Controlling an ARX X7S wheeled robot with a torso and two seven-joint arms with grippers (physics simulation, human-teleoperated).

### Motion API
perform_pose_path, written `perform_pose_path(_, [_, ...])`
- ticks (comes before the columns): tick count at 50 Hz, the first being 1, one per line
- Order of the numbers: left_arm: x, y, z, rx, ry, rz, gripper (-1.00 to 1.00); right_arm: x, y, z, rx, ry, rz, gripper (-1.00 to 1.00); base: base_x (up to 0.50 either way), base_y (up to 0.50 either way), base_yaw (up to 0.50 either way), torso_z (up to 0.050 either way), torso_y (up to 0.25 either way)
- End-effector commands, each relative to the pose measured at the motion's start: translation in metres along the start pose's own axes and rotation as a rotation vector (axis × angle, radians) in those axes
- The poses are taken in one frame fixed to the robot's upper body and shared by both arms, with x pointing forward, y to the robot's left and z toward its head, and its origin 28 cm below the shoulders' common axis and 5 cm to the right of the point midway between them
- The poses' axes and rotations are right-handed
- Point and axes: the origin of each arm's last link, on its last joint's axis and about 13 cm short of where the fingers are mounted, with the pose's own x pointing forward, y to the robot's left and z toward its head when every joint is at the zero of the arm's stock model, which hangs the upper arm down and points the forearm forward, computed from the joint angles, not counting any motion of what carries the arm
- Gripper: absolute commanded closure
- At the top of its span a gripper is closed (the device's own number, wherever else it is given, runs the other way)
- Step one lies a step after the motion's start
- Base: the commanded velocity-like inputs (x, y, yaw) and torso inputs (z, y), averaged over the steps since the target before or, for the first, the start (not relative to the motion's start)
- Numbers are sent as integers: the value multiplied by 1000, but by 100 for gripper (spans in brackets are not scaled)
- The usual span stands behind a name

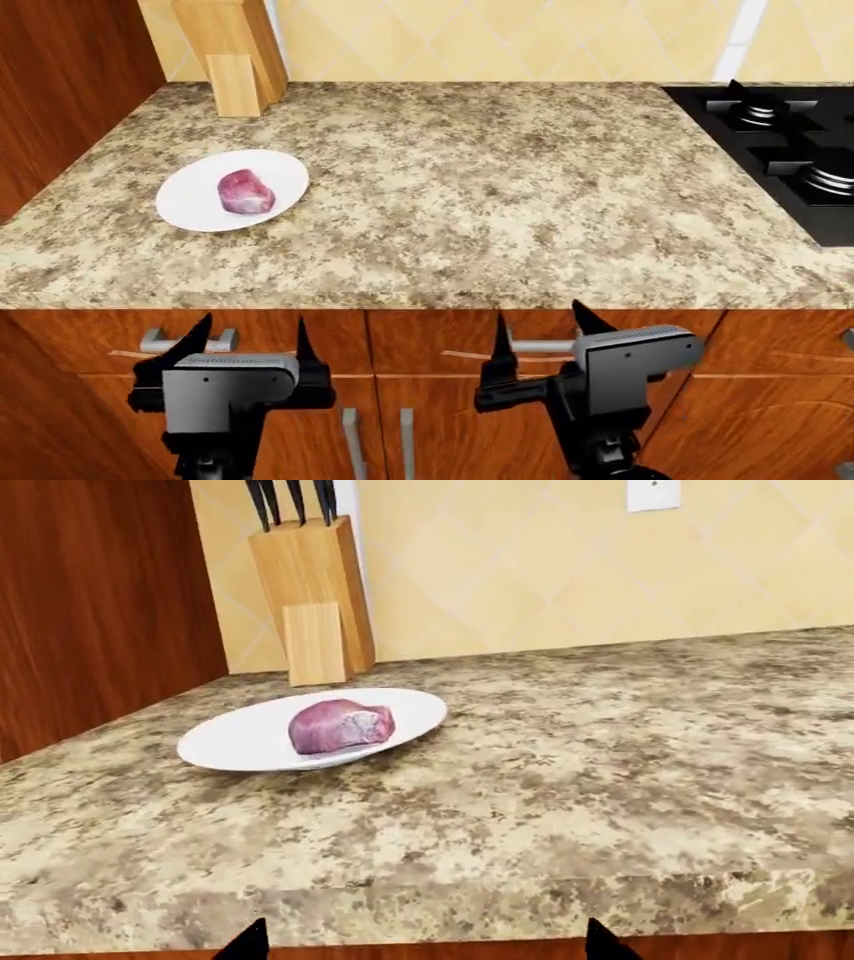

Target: Place the steak on the rack of the oven.

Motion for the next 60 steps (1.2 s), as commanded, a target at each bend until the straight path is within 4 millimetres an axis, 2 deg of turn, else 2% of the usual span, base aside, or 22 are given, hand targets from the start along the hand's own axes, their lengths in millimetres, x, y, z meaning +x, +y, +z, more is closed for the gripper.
perform_pose_path(1, [-10,7,40,13,1,-63,-100,-9,0,45,-5,-11,68,-100,0,0,0,50,0])
perform_pose_path(10, [-11,15,67,67,12,-57,-100,-14,-1,73,-25,11,121,-100,0,0,0,50,0])
perform_pose_path(16, [-7,20,85,30,82,-44,-100,-21,-1,91,-24,38,135,-100,0,0,0,43,0])
perform_pose_path(24, [-10,24,107,17,175,-73,-100,-26,-2,114,-27,60,161,-100,0,0,0,3,0])
perform_pose_path(31, [-12,27,118,30,167,-73,-100,-31,-3,138,19,48,159,-100,0,0,0,0,0])
perform_pose_path(36, [-14,29,129,30,154,-78,-100,-35,-3,155,-9,55,150,-100,0,0,0,0,0])
perform_pose_path(44, [-12,31,136,19,152,-71,-100,-34,-1,164,-8,62,159,-100,33,0,0,0,0])
perform_pose_path(53, [-10,29,137,25,145,-68,-100,-44,0,167,8,65,157,-100,492,0,0,0,0])
perform_pose_path(60, [-7,27,141,20,147,-68,-100,-37,-2,166,8,72,167,-100,500,0,0,0,0])
